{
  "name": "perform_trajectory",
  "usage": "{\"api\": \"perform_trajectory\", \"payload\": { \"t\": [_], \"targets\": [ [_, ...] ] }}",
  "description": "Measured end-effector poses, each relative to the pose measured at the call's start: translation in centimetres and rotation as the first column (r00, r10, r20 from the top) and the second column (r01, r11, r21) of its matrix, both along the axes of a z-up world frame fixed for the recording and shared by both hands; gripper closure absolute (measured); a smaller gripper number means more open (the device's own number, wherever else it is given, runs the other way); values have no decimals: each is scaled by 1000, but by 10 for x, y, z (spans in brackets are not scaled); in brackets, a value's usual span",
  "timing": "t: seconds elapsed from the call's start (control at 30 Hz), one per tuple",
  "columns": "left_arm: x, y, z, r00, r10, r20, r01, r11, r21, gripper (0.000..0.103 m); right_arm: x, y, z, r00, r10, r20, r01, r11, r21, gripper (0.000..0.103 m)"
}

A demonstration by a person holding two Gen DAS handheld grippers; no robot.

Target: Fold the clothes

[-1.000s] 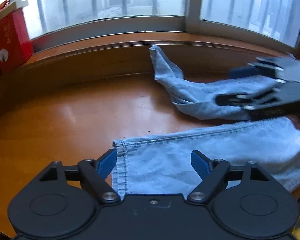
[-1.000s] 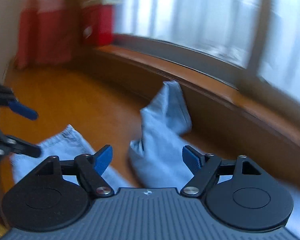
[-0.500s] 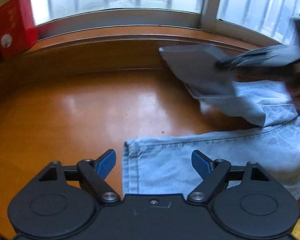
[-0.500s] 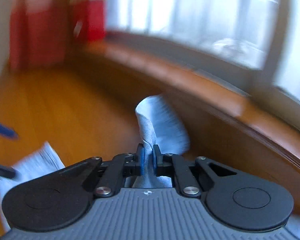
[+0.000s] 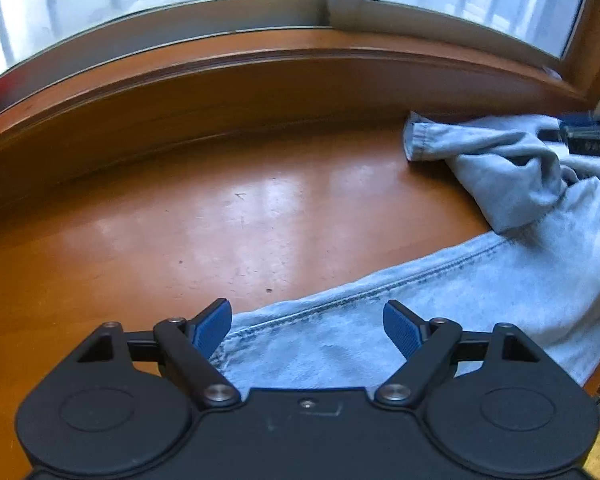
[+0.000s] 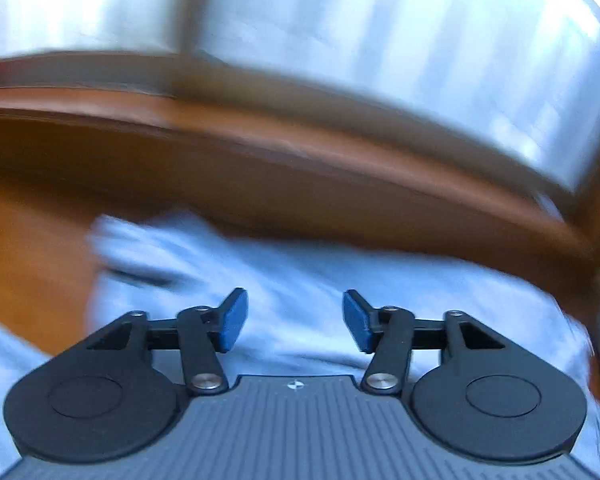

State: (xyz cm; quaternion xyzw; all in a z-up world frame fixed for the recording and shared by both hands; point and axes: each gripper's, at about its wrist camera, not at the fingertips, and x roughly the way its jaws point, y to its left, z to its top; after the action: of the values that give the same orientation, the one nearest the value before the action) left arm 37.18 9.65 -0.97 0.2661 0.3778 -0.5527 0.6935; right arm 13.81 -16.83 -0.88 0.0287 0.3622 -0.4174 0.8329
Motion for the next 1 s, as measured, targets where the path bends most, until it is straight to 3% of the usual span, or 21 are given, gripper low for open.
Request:
{"api": "perform_trajectory", "payload": {
  "t": [0.03,0.07,0.13,0.2,0.27,0.33,0.37,0.43,0.47,0.53,0.6,0.7,0.77,0.83,0.9,1.0],
  "targets": [
    [-2,-1,-2,1000,-11,-2,11,1000,3,22,3,10,7,998,49,27,-49,999,-13,23],
    [-3,-2,-3,1000,-22,-3,22,1000,7,22,17,20,8,990,140,-4,-140,989,-44,15],
    [-5,-4,-6,999,-36,-8,36,999,11,22,49,35,3,951,292,-105,-302,949,-95,14],
    [-5,-2,-7,999,-46,-15,46,999,12,22,80,40,-12,896,378,-233,-413,902,-125,16],
    [-4,2,-7,999,-47,-17,48,999,8,22,106,29,-31,855,405,-323,-457,883,-103,19],
    [0,9,-8,999,-42,-18,42,999,4,22,126,10,-47,844,400,-358,-442,896,-41,24],
    [2,13,-8,999,-37,-20,37,999,3,22,133,0,-52,846,392,-362,-422,906,-5,31],
    [9,21,-9,1000,-15,-27,16,1000,3,22,143,-20,-59,850,376,-369,-380,923,63,60],
    [13,26,-10,999,-1,-33,1,1000,1,22,145,-28,-62,852,366,-375,-356,929,99,85],
    [23,36,-12,999,27,-46,-27,1000,-2,22,147,-31,-55,869,328,-370,-315,944,97,91],
    [33,47,-15,996,62,-61,-63,998,-5,22,152,-18,-33,903,312,-297,-316,948,37,93],
    [50,64,-18,991,112,-78,-113,994,-9,22,176,6,24,954,295,-47,-297,955,-23,93],
    [61,76,-20,986,146,-80,-147,989,-8,22,204,31,56,927,352,133,-348,936,-52,93],
    [72,89,-21,981,178,-81,-179,984,-7,22,236,58,77,871,409,272,-406,911,-68,93],
    [82,103,-23,975,207,-83,-208,978,-2,22,278,85,68,836,465,290,-467,882,-67,93],
    [95,120,-29,966,246,-86,-245,969,18,21,335,117,23,793,554,254,-570,822,-15,92]
  ]
}}
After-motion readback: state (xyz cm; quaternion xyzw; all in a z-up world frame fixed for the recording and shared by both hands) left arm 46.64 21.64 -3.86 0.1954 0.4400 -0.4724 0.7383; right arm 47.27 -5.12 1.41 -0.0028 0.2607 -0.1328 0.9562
